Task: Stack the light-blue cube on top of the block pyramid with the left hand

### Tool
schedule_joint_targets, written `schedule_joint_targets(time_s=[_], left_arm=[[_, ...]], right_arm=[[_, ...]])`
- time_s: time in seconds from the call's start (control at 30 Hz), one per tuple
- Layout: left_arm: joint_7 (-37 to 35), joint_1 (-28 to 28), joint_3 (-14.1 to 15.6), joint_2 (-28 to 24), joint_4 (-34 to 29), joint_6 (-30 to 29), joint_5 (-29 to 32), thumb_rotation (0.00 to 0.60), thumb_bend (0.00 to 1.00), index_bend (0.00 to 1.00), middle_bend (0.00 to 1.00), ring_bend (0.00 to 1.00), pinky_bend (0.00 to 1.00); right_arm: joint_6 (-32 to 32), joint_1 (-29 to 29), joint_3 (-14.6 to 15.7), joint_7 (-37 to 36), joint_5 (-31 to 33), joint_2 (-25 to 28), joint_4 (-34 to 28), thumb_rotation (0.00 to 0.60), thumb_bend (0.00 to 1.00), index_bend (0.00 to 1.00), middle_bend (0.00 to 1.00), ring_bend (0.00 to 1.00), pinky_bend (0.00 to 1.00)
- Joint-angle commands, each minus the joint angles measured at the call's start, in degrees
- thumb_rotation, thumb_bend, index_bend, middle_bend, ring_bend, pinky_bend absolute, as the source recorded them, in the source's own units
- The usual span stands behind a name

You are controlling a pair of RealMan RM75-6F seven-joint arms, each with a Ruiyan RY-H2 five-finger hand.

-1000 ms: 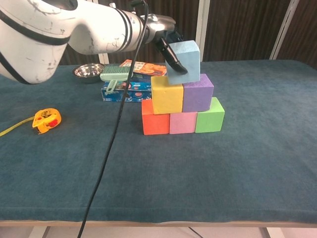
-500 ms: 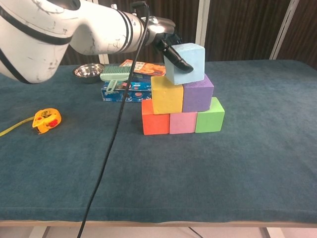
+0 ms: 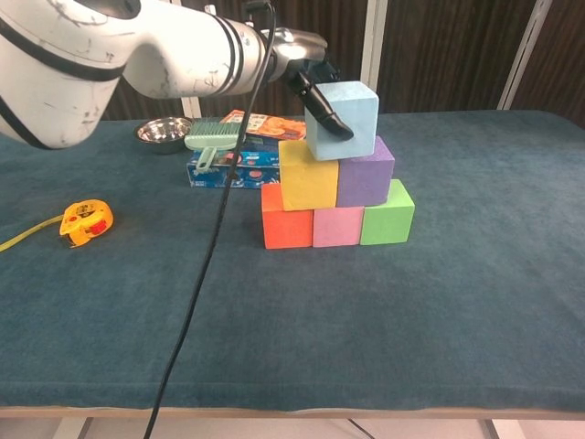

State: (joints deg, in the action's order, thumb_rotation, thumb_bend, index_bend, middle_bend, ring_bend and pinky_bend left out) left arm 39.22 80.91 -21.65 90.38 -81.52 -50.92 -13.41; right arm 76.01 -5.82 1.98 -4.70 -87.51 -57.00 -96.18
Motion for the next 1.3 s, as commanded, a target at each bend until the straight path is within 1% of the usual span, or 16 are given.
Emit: schedule_joint_targets(time_s=[0.03, 0.33, 0.53, 0.67, 0.83, 0.93, 1.07, 1.3], left_arm=[[-0.44, -0.19, 0.67, -0.26, 0.27, 0.89, -1.00, 0.490, 0.17, 0.55, 0.48, 0.32, 0.18], [-1.83, -0.13, 1.49, 0.08, 1.50, 1.54, -2.91, 0.487, 0.17, 0.55, 0.47, 0.31, 0.18], [-2.69, -0.23, 1.69, -0.19, 1.47, 2.00, -3.01, 0.423, 0.14, 0.52, 0.47, 0.31, 0.18], [-2.90, -0.11, 1.98, -0.11, 1.76, 2.26, -3.00, 0.406, 0.14, 0.52, 0.47, 0.31, 0.18], [-3.22, -0.02, 2.25, -0.28, 2.02, 2.55, -3.39, 0.401, 0.14, 0.52, 0.47, 0.31, 0.18], [-3.50, -0.09, 2.48, -0.31, 2.24, 2.41, -4.32, 0.400, 0.14, 0.49, 0.46, 0.31, 0.17], [-3.79, -0.18, 2.83, -0.34, 2.43, 2.59, -4.80, 0.402, 0.10, 0.44, 0.47, 0.31, 0.17], [-4.25, -0.28, 3.14, -0.27, 2.76, 2.62, -5.38, 0.404, 0.06, 0.41, 0.46, 0.31, 0.17]], right_arm=[[-0.05, -0.02, -0.03, 0.09, 0.08, -0.01, -0.03, 0.600, 0.21, 0.00, 0.00, 0.00, 0.00], [-0.20, -0.06, -0.10, 0.29, 0.29, -0.01, -0.08, 0.600, 0.21, 0.00, 0.00, 0.00, 0.00], [-0.22, -0.05, -0.11, 0.24, 0.34, 0.01, -0.09, 0.600, 0.21, 0.00, 0.00, 0.00, 0.00], [-0.22, -0.06, -0.13, 0.27, 0.34, -0.01, -0.11, 0.600, 0.21, 0.00, 0.00, 0.00, 0.00], [-0.33, -0.03, -0.09, 0.30, 0.45, -0.05, -0.03, 0.600, 0.21, 0.00, 0.00, 0.00, 0.00], [-0.31, -0.01, -0.08, 0.25, 0.44, -0.01, 0.01, 0.600, 0.21, 0.00, 0.00, 0.00, 0.00], [-0.31, -0.05, -0.18, 0.35, 0.53, 0.02, -0.14, 0.600, 0.21, 0.00, 0.00, 0.00, 0.00], [-0.37, -0.08, -0.21, 0.46, 0.60, -0.02, -0.17, 0.600, 0.21, 0.00, 0.00, 0.00, 0.00]])
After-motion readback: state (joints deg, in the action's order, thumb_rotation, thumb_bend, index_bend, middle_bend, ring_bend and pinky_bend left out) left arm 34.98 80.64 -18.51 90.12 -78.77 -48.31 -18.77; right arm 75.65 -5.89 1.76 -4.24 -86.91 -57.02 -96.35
